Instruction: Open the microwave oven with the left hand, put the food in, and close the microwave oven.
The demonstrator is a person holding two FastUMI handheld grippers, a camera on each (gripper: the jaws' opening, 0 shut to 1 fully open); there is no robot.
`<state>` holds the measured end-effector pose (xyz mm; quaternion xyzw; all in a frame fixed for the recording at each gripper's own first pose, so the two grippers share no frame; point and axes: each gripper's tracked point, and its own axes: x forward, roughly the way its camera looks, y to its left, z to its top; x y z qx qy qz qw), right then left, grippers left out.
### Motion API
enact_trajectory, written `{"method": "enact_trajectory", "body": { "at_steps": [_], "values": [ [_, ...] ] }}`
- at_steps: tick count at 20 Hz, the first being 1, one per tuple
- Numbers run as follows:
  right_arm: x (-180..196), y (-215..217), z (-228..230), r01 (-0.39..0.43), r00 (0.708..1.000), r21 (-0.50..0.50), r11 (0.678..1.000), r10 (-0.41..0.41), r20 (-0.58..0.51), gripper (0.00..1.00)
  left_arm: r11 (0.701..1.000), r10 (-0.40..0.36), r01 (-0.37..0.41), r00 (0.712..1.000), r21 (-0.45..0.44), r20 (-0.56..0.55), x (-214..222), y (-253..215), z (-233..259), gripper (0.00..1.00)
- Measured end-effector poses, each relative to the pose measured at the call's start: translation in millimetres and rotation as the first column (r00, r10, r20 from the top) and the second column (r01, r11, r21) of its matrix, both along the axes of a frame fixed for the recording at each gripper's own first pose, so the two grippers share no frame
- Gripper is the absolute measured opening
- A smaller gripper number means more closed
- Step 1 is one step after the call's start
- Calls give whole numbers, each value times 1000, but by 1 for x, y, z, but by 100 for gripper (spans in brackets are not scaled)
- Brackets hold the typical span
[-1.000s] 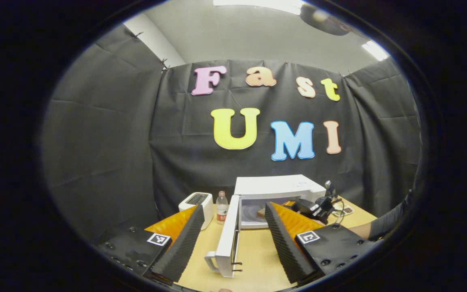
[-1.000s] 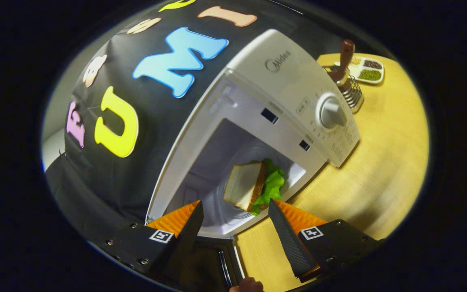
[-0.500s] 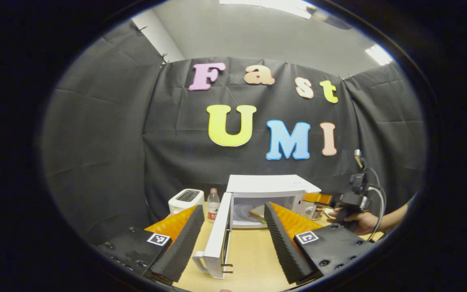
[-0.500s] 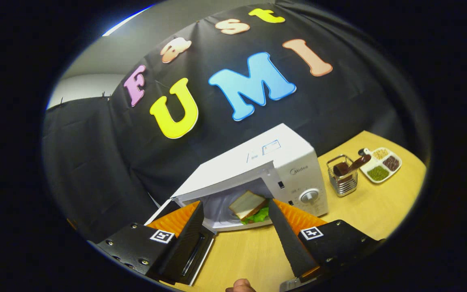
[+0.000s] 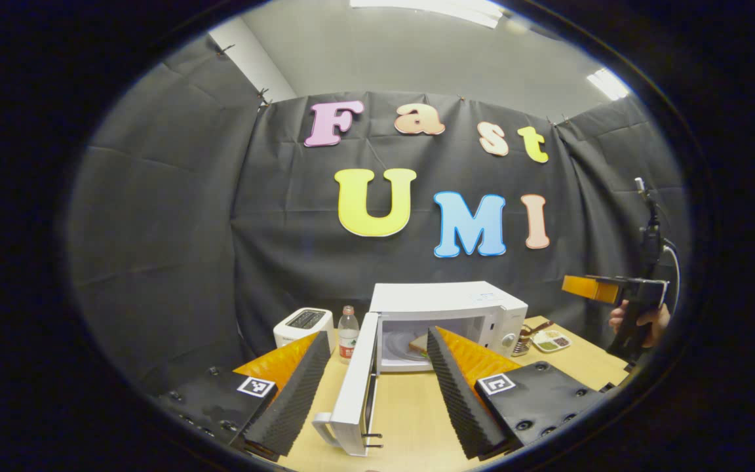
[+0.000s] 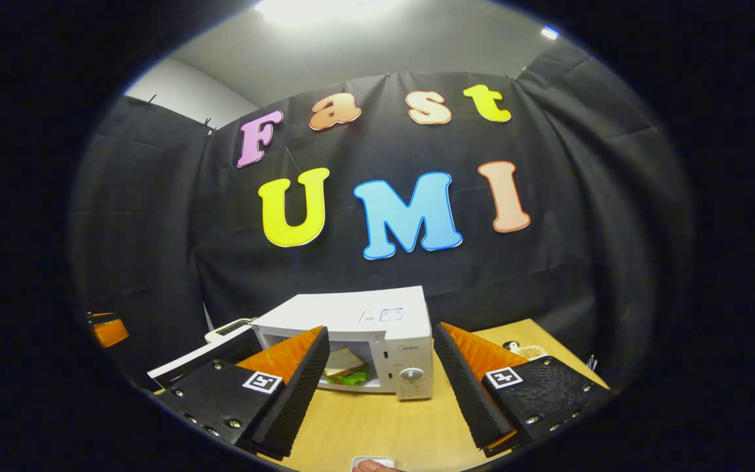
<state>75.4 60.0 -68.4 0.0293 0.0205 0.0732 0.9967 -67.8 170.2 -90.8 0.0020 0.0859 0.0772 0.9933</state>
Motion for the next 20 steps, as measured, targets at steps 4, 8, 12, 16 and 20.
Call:
{"method": "enact_trajectory", "body": {
  "at_steps": [4, 8, 12, 16, 20],
  "values": [
    [-21, -14, 20, 26, 1000, 6, 1000, -26, 12, 96, 1000, -16, 16, 1000, 1, -15, 2, 2, -8, 95],
    [-25, -16, 32, 29, 999, -10, 1000, -29, 38, 97, 1000, -12, 12, 1000, -11, -26, -2, 12, -12, 96],
    [-25, -10, 39, 9, 999, 6, 1000, -9, 49, 97, 1000, -12, 11, 999, -29, -48, -11, 21, -20, 76],
    [-25, -5, 46, -1, 998, 11, 1000, 1, 63, 97, 1000, 15, -15, 997, -1, -70, -28, 35, -26, 34],
    [-25, -4, 45, -7, 998, 8, 1000, 7, 58, 97, 998, 54, -57, 992, -27, -115, -39, 63, -48, 7]
  ]
}}
